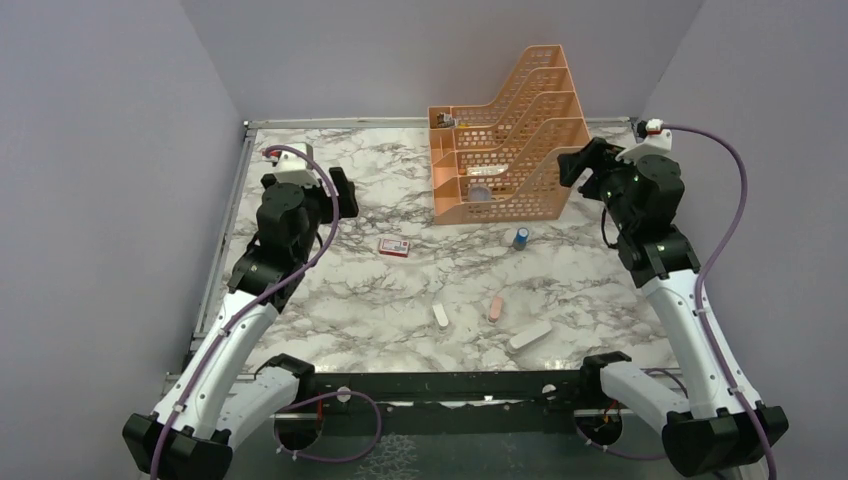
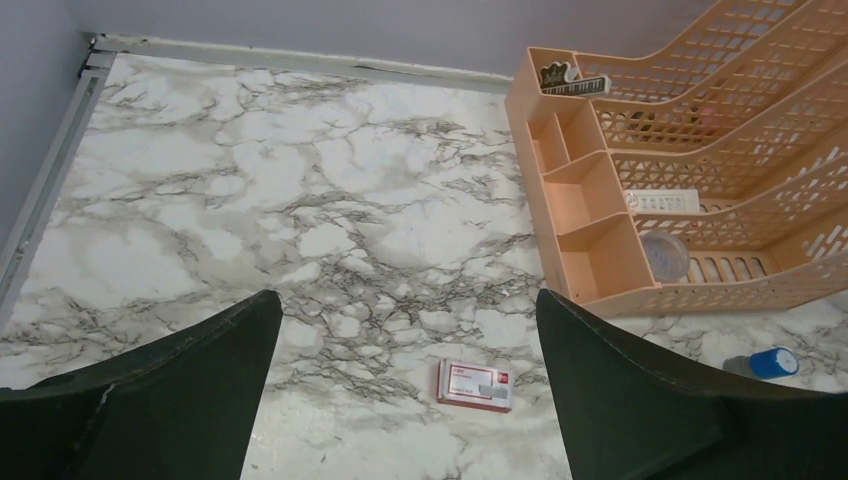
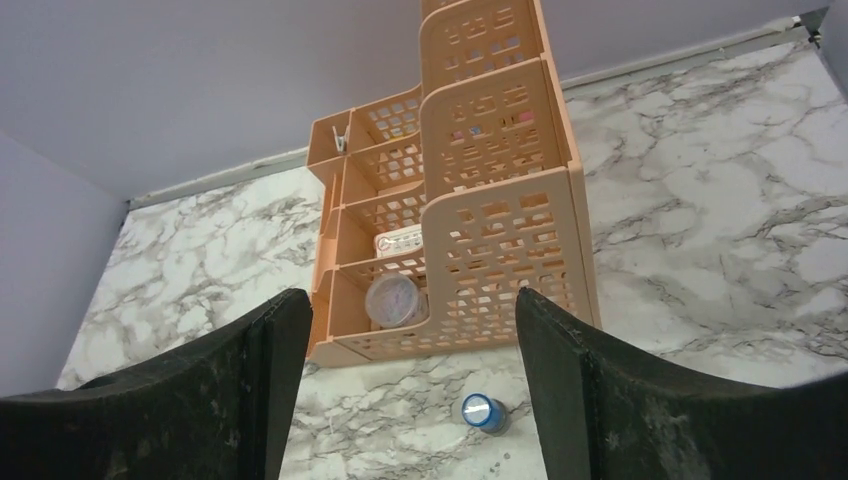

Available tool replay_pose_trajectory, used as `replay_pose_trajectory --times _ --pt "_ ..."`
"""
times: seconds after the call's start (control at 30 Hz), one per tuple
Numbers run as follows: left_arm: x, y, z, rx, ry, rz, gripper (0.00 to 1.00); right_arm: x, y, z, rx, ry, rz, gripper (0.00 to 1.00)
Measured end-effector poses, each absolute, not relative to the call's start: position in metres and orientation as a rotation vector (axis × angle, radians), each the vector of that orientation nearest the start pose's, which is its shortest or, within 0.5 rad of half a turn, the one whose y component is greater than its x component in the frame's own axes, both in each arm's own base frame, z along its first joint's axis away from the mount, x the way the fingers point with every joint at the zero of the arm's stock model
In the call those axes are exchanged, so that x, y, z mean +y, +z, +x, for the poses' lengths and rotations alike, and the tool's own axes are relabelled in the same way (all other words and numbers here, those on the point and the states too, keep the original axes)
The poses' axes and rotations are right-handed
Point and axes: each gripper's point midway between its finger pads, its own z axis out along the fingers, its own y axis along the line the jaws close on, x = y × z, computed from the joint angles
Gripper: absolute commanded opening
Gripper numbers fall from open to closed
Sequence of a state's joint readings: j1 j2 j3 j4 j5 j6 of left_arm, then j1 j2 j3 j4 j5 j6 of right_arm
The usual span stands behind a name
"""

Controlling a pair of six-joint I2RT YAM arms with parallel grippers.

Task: Load the staples into the stapler

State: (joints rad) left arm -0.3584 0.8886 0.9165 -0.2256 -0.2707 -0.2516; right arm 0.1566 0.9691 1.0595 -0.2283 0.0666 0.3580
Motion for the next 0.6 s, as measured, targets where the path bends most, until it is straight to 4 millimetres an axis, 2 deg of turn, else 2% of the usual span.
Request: replay_pose_trajectory --times 0.13,0.3,0.5,0.6 --pt "-0.087 0.298 0.324 1.747 -0.241 -0.087 0.99 0.061 0.334 0.351 1.712 0.348 0.225 0.86" --pt "-0.101 0.299 0.325 1.735 -0.327 -0.056 0.99 0.074 0.327 0.359 1.730 0.408 0.182 0.85" --pt "-0.119 0.281 0.320 1.772 -0.430 0.000 0.99 0.112 0.313 0.363 1.761 0.582 0.002 0.85" --pt "-0.127 0.268 0.316 1.801 -0.474 0.016 0.99 0.143 0.312 0.360 1.750 0.655 -0.133 0.85"
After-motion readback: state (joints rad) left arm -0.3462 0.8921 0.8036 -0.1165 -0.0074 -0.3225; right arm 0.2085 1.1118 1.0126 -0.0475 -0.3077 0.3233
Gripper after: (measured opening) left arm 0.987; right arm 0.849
